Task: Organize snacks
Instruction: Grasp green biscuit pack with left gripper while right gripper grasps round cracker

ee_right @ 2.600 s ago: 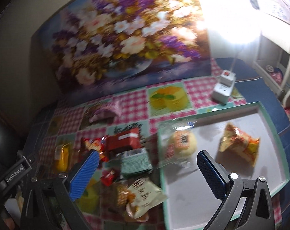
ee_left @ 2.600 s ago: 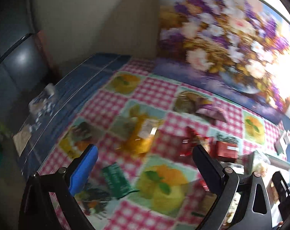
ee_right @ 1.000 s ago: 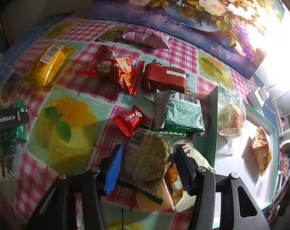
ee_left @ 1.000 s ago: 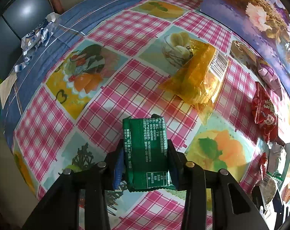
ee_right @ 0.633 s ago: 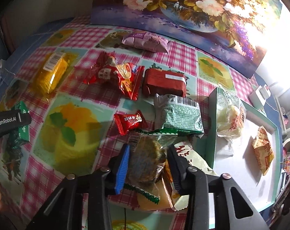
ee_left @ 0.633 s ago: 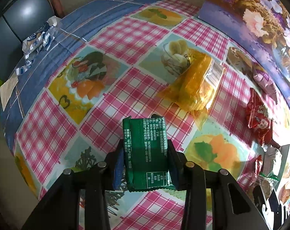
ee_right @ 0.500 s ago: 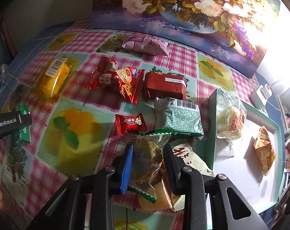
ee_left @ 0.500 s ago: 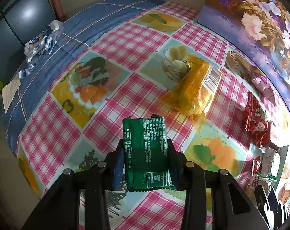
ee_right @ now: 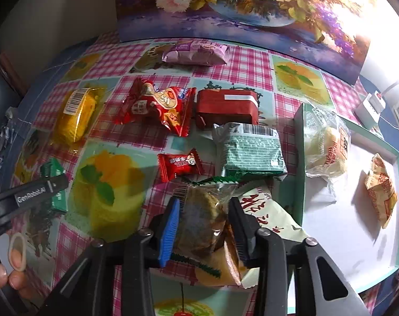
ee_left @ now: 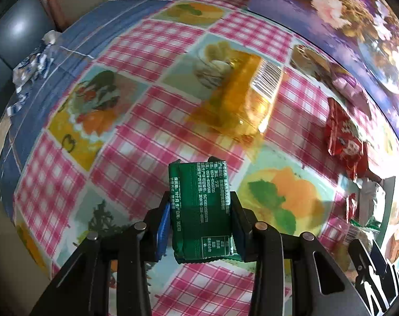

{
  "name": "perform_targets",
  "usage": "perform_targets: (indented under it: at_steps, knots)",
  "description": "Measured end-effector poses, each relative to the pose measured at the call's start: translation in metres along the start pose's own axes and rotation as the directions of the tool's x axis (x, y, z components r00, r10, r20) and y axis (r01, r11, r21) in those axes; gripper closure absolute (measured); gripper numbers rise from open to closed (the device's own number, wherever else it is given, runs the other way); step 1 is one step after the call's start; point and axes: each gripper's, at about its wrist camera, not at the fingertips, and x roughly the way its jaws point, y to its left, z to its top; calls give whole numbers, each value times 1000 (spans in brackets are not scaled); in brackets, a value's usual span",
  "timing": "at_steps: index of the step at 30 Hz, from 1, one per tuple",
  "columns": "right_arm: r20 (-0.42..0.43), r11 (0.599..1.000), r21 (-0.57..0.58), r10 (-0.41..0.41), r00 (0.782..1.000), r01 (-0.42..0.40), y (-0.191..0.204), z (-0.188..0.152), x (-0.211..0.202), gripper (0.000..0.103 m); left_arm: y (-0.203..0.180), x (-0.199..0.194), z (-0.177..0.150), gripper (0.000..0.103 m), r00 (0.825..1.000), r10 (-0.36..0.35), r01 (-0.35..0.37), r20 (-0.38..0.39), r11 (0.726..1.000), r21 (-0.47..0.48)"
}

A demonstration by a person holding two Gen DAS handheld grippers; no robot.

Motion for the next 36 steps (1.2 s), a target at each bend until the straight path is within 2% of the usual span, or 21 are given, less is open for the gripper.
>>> perform_targets:
  at_steps: [1,2,7,10,15,26,33,36]
  knots:
    - [-2,1000,-4,8,1000,-8,1,0,0,50,-1,0,0,61,1000,-3,3,-2,1000,3]
    - [-3,1000,-10,14,1000,-14,3,0,0,49,-2,1,-1,61,1000,-6,6,-3,1000,5]
    - [-6,998,-59,11,1000,-11,17,-2,3,47,-2,1,-3,61,1000,0,1,-11,1000,24]
    - [-33,997,-51,64,997,-66,21,-4,9,44,-4,5,-3,61,1000,4,-3,-14,999,43]
    - [-37,997,-56,50,998,-52,26,-6,16,43,-9,7,-2,61,1000,2,-1,-15,999,52]
    - [-32,996,-89,2,999,-4,36,-7,29,42,-8,8,-1,61,1000,7,-6,-9,997,82]
    - [-30,996,-83,8,1000,-10,35,-11,26,51,-8,7,-1,61,1000,7,-6,-8,996,87]
    - [-30,996,-84,8,1000,-11,34,-9,22,51,-7,7,-1,61,1000,3,-2,-8,996,88]
